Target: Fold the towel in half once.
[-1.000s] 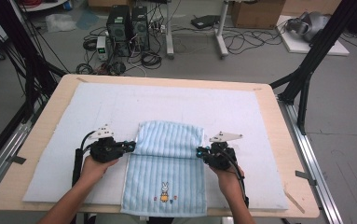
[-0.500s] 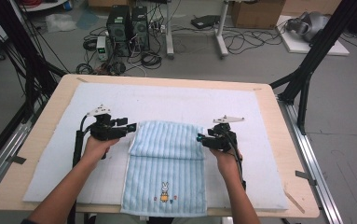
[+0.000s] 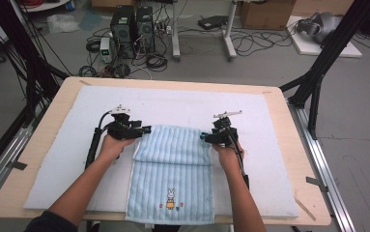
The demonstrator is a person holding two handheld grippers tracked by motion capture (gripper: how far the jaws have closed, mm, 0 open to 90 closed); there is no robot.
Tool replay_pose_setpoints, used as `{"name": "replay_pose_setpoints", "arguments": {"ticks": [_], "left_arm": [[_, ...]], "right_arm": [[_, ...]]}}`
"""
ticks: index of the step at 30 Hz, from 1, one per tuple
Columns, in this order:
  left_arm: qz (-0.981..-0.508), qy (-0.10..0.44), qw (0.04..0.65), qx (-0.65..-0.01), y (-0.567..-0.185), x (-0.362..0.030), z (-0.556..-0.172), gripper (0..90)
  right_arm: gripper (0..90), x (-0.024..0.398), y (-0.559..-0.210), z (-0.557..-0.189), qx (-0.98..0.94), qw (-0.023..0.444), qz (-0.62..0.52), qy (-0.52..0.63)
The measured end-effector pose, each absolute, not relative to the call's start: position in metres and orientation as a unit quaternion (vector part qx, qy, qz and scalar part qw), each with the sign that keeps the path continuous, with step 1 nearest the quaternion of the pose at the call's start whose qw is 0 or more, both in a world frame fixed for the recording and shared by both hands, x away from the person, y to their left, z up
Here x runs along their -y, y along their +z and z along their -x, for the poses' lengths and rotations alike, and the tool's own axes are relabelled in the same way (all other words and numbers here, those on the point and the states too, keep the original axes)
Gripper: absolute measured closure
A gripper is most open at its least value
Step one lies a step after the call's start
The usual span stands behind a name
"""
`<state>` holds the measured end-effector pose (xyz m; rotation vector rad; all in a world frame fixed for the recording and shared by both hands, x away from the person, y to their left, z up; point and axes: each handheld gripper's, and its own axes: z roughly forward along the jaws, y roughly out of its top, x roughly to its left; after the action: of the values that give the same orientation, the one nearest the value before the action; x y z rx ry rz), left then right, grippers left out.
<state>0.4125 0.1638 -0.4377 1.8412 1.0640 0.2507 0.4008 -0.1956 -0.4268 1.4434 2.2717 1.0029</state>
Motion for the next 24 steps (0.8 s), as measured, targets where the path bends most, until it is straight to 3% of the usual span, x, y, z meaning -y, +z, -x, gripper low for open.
{"name": "replay_pose_setpoints", "arguments": {"ticks": [4,6,9,10,11,13,24], "left_arm": [[-0.77,0.103,0.452,-0.438,-0.447,-0.162,-0.416,43.5],[-0.779,0.104,0.444,-0.431,-0.449,-0.159,-0.416,51.3],[-0.804,0.126,0.426,-0.395,-0.45,-0.154,-0.413,68.5],[-0.806,0.12,0.432,-0.387,-0.451,-0.153,-0.412,83.0],[-0.807,0.125,0.431,-0.384,-0.451,-0.152,-0.412,84.5],[-0.803,0.12,0.439,-0.386,-0.45,-0.153,-0.412,85.7],[-0.75,0.103,0.522,-0.392,-0.422,-0.172,-0.402,86.1]], "right_arm": [[47.1,0.191,-0.434,-0.405,-0.791,0.135,-0.499,0.328],[51.0,0.188,-0.436,-0.405,-0.794,0.142,-0.498,0.318],[64.7,0.188,-0.436,-0.405,-0.803,0.159,-0.487,0.306],[72.3,0.189,-0.436,-0.406,-0.802,0.155,-0.486,0.311],[81.4,0.189,-0.435,-0.406,-0.803,0.145,-0.483,0.318],[84.2,0.188,-0.435,-0.406,-0.808,0.15,-0.474,0.316],[84.4,0.197,-0.415,-0.395,-0.785,0.16,-0.466,0.376]]}}
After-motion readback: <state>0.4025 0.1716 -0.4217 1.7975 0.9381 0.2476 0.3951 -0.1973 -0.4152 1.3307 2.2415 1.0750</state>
